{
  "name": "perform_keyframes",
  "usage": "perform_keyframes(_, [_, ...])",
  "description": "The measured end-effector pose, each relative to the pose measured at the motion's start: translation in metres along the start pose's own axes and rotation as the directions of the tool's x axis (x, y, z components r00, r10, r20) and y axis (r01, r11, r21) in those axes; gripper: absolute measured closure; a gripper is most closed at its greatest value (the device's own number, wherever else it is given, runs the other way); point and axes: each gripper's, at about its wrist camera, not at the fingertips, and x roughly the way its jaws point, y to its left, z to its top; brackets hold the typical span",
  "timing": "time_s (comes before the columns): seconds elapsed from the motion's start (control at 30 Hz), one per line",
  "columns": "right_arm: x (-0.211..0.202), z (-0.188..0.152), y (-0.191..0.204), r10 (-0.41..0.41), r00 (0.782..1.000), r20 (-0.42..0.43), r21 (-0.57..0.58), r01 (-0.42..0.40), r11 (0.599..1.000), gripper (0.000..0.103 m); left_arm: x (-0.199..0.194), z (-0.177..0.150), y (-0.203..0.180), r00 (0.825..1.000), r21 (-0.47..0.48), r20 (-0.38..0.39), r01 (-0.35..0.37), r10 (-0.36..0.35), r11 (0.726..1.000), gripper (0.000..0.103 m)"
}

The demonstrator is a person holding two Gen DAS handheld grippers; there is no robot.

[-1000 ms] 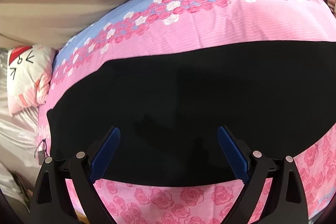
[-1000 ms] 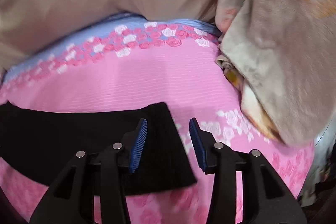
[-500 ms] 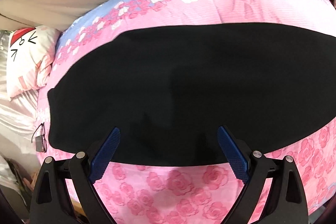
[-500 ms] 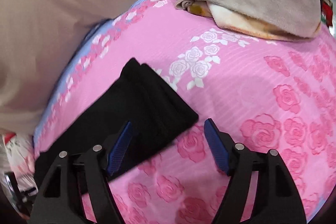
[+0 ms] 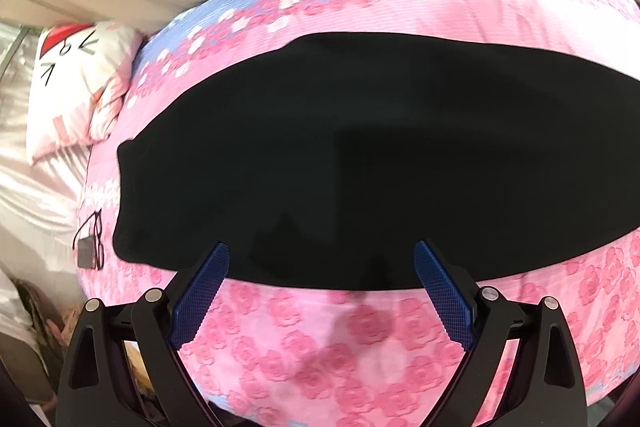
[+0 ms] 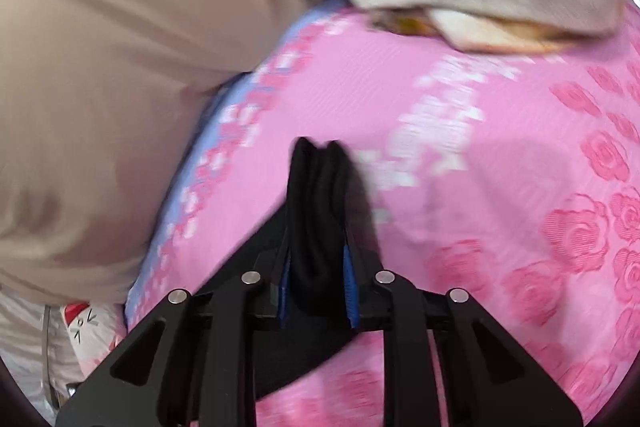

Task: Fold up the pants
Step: 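Grasp the folded trouser end with the right gripper and fold it over toward the left gripper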

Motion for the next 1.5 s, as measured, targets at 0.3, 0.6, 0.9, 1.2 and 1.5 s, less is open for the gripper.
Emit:
perform_keyframes(0.3, [0.065,-0.098,0.253,0.203,0.925,-0.320,-0.337,-0.312,0.888,0.084,0.010,-0.009,0.101,0.999,-0.148,0.023,0.033,-0.030,0.988,0.010])
perform_keyframes(0.6, [0.196,-0.308,0.380,0.016,0.793,-0.609,-0.516,-0.411,0.751,0.084,0.036,-0.032,0.200,0.999,-0.174,0.049,0.018,-0.010,0.985,0.010])
perform_keyframes(0.9, [0.164,-0.325,0.397,-0.013,0.832,-0.555,-0.559,-0.361,0.746,0.067,0.069,-0.041,0.245,0.996,-0.153,0.045,0.082,-0.076,0.985,0.010])
perform_keyframes(1.2, [0.175,-0.339,0.426,-0.213,0.880,-0.425,-0.761,-0.220,0.610,0.067,0.100,-0.047,0.287,0.999,-0.188,0.019,0.049,-0.046,0.981,0.010])
perform_keyframes(1.5, [0.264,-0.505,0.615,-0.230,0.803,-0.550,-0.834,-0.543,0.100,0.043,0.092,-0.113,0.331,0.998,-0.260,-0.034,0.041,-0.052,0.965,0.011])
